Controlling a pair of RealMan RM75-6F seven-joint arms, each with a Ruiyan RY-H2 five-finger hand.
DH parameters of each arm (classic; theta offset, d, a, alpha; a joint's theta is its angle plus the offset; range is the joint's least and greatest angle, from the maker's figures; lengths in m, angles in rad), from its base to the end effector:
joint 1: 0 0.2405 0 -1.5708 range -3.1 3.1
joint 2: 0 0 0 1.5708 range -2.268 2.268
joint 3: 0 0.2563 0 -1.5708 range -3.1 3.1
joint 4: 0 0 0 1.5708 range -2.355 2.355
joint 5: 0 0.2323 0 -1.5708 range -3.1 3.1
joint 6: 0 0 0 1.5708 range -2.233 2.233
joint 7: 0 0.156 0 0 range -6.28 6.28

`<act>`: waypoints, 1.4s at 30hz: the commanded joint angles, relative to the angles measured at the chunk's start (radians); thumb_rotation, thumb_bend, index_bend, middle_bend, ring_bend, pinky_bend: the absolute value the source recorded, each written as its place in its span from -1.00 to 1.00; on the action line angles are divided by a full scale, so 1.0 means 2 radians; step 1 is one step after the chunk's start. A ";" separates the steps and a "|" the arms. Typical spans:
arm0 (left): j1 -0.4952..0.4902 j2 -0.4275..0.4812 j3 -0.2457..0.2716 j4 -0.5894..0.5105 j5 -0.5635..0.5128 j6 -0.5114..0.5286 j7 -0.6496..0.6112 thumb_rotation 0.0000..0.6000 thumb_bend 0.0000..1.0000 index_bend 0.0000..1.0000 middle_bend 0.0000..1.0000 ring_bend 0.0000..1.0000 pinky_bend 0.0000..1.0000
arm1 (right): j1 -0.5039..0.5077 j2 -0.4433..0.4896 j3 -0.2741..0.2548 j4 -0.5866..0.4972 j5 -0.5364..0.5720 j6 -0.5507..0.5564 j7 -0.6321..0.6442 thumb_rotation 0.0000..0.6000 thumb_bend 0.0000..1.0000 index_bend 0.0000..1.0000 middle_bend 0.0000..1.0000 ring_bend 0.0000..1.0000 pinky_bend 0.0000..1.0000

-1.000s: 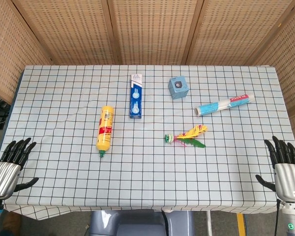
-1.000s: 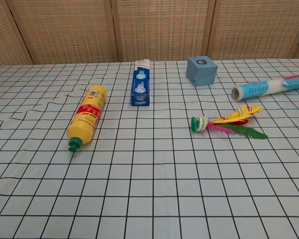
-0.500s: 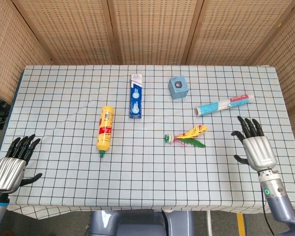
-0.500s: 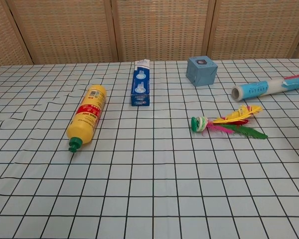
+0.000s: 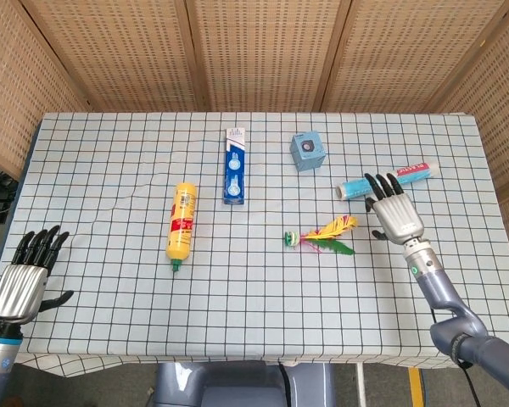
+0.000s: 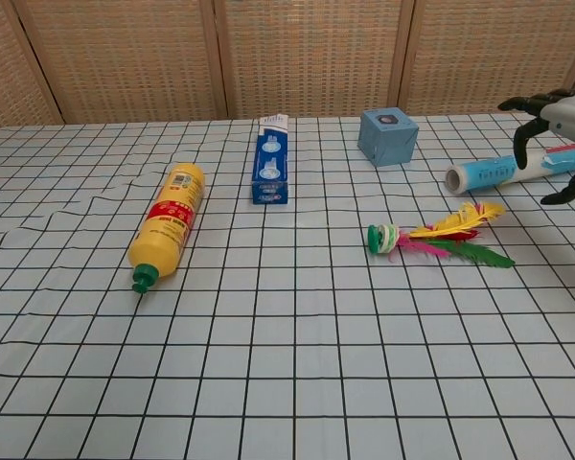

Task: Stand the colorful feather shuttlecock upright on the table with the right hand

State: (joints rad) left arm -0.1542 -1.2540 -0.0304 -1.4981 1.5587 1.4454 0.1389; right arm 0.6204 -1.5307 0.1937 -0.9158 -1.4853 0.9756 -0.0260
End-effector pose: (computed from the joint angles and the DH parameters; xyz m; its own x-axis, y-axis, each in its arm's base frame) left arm -0.3104 0.2125 0.0927 0.5096 0.0179 0.8602 0.8540 -0.1317 -0.5033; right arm -0.2799 -0.4136 0.0416 0.6656 -0.0421 0.7451 -0.7231 -0.2835 0.6299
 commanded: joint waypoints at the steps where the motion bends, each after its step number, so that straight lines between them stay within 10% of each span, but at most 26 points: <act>1: -0.003 -0.003 -0.002 0.001 -0.005 -0.006 0.004 1.00 -1.00 -1.00 -1.00 -1.00 -1.00 | 0.025 -0.047 -0.015 0.059 -0.008 -0.018 0.040 1.00 -0.31 0.01 -0.93 -1.00 -1.00; 42: -0.014 -0.002 0.003 -0.004 -0.013 -0.018 0.004 1.00 -1.00 -1.00 -1.00 -1.00 -1.00 | 0.044 -0.124 -0.066 0.189 -0.023 -0.004 0.076 1.00 -0.04 -0.03 -0.93 -1.00 -1.00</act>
State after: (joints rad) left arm -0.1814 -1.2582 -0.0244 -1.5062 1.5327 1.4093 0.1476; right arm 0.7020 -1.7657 0.0628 -0.5571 -1.5309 0.9738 0.1251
